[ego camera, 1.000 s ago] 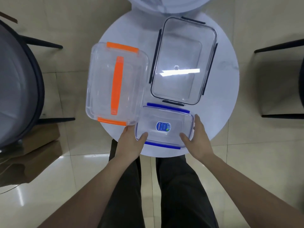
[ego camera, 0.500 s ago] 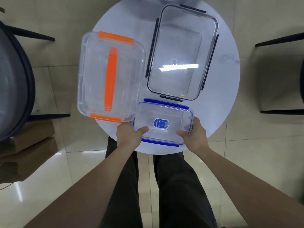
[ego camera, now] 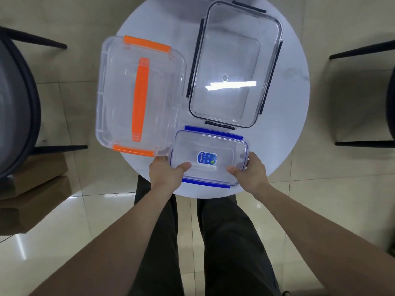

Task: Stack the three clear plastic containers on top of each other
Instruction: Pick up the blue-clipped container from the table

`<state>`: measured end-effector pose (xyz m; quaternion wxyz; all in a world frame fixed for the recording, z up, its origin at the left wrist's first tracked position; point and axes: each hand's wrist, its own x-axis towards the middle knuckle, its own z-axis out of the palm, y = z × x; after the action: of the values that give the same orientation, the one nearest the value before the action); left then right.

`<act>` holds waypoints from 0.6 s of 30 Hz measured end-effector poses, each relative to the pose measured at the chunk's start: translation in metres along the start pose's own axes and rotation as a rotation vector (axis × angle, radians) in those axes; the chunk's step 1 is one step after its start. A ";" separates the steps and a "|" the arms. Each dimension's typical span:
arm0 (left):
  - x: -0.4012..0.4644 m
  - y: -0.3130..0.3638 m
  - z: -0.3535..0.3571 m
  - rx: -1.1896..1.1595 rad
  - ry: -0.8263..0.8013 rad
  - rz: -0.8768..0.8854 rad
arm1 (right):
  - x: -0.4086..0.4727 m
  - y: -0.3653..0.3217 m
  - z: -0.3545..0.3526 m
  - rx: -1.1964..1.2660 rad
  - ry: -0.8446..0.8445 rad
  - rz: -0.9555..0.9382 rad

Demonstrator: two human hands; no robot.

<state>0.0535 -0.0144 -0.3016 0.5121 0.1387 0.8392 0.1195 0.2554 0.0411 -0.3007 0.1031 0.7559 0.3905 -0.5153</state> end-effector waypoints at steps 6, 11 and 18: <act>0.000 0.001 0.000 -0.017 -0.009 -0.015 | 0.001 -0.001 -0.001 -0.019 -0.003 0.004; -0.001 0.001 -0.001 -0.013 -0.015 -0.009 | 0.001 -0.001 -0.002 -0.025 -0.008 0.005; -0.013 -0.008 0.002 -0.006 -0.044 0.024 | -0.003 0.012 -0.010 -0.030 -0.023 -0.025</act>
<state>0.0598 -0.0263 -0.2944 0.5295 0.1500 0.8255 0.1251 0.2703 0.0367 -0.2968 0.1124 0.7433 0.4065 -0.5193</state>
